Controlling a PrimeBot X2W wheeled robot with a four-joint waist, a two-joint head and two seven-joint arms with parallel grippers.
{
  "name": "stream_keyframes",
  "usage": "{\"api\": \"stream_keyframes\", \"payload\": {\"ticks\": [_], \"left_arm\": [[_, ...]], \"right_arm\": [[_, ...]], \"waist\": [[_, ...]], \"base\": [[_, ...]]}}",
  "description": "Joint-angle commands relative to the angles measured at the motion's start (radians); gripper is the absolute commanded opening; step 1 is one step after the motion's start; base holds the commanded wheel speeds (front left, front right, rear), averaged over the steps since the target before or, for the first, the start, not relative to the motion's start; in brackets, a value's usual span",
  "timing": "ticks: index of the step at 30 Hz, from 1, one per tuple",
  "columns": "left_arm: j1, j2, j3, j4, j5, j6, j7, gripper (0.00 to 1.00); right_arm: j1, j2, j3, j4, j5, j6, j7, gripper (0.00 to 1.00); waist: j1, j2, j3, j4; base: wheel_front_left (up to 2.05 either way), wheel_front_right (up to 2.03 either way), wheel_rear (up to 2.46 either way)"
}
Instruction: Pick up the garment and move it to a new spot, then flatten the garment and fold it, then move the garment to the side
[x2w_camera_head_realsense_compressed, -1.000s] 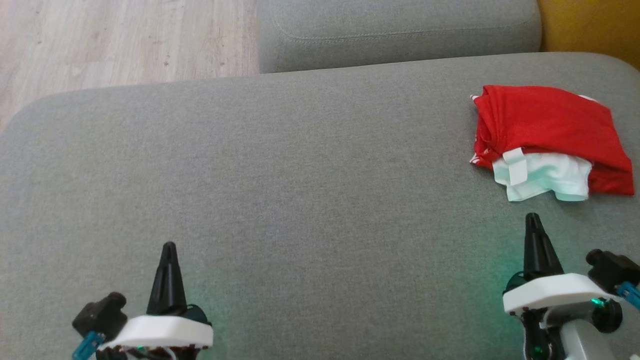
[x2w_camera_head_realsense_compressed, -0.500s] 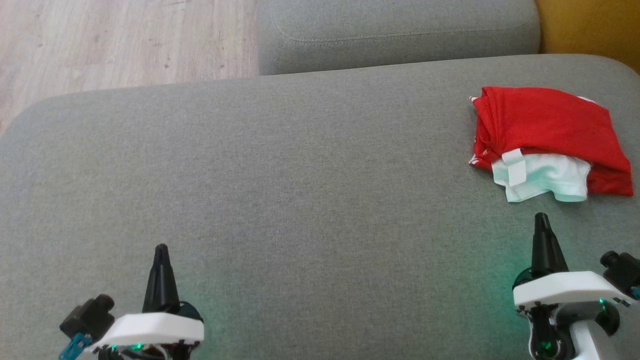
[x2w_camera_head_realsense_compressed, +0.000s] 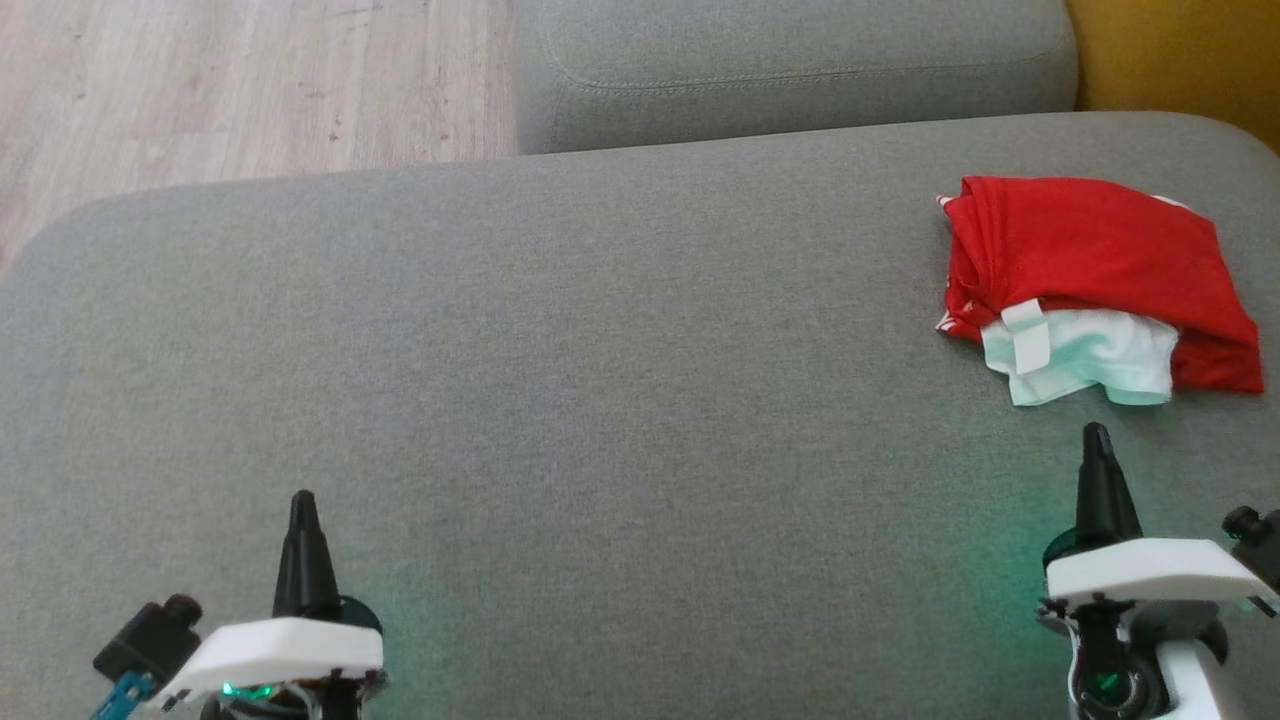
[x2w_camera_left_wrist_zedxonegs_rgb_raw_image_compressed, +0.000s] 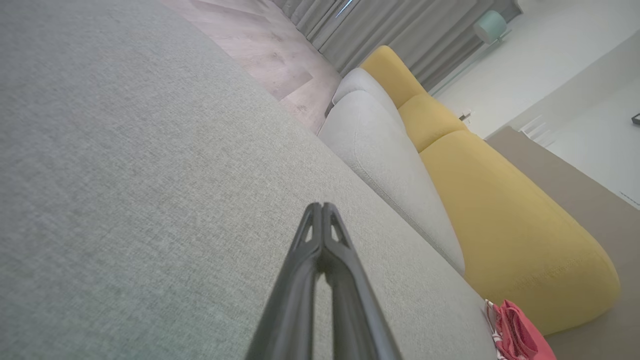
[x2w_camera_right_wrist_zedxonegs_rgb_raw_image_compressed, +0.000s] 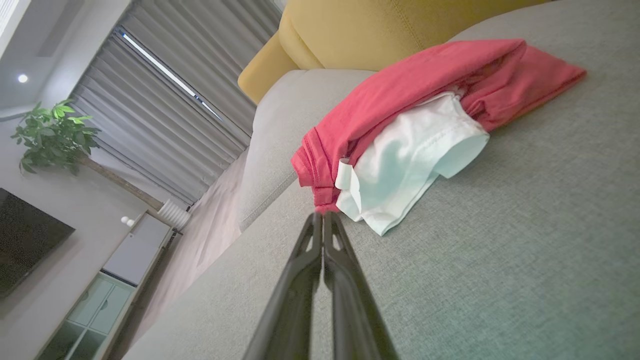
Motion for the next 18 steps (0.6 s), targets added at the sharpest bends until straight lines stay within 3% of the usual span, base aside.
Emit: {"api": "stream_keyframes", "payload": {"ticks": [1,18], "left_arm": [[-0.053,0.009,0.027,-0.037,-0.031,-0.006,0.007,0.0],[-0.059,0.011,0.06,-0.045,-0.2,-0.009,0.057,0.0]], "right_arm": [[-0.039,-0.003,0.003,-0.041,0.037,0.0,0.009,0.0],[-0.038,-0.004,-0.007,-0.062,0.229,-0.001,0.058,0.0]], "waist": [[0.0,0.0,-0.001,0.0],[0.0,0.0,-0.008,-0.001]], "base": [[0.0,0.0,0.0],[0.0,0.0,0.0]]}}
